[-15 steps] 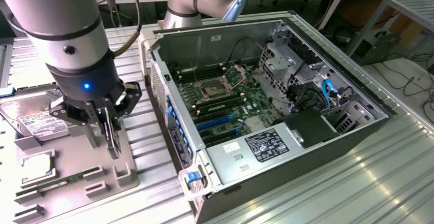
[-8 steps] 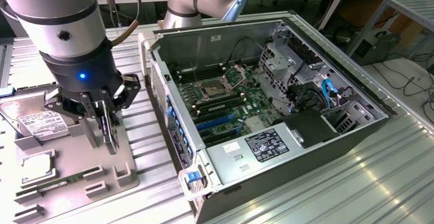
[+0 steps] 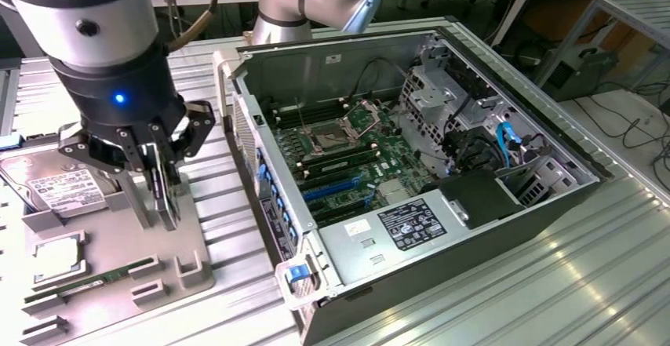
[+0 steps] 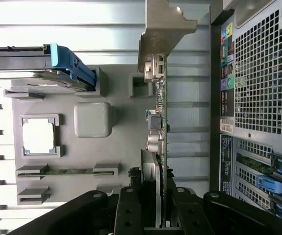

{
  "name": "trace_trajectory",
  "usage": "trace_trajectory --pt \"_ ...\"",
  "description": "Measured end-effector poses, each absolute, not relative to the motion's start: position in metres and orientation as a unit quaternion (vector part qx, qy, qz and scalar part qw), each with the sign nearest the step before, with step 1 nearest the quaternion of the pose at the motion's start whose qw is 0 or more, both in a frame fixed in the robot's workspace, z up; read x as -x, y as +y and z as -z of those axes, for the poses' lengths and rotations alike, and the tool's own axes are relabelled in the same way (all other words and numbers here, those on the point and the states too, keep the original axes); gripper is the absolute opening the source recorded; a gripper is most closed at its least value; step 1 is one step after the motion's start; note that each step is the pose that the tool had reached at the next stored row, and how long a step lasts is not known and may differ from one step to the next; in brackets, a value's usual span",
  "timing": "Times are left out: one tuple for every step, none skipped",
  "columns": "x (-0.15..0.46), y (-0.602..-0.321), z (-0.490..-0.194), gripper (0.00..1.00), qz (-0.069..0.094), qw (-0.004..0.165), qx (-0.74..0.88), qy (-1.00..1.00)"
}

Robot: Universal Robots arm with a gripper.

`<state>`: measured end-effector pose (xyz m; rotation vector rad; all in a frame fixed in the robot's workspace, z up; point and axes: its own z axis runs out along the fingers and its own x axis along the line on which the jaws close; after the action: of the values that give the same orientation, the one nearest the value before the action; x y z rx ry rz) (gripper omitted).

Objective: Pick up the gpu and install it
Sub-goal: 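Pick up the gpu and move the gpu toward the slot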

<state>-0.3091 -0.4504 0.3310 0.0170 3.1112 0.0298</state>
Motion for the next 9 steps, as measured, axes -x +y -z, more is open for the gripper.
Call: trace_trajectory --pt "0.309 -0.450 -0.336 0.28 -0.010 0.015 -0.005 1.000" --pt "0.309 -0.450 -0.340 0.28 -0.010 0.015 -0.005 1.000" --pt "0.309 -0.450 -0.345 0.28 -0.010 0.015 -0.005 1.000" --pt "0.309 -0.450 -0.349 0.28 -0.010 0.015 -0.005 1.000" --pt "0.309 -0.450 -0.354 0.28 -0.010 0.015 -0.005 1.000" --pt "0.309 -0.450 -0.358 0.28 -0.010 0.015 -0.005 1.000" --pt "0.309 -0.450 -0.363 0.28 -0.010 0.015 -0.005 1.000" --pt "0.309 -0.450 -0.367 0.28 -0.010 0.015 -0.005 1.000" --pt "0.309 -0.450 -0.372 0.28 -0.010 0.015 -0.005 1.000"
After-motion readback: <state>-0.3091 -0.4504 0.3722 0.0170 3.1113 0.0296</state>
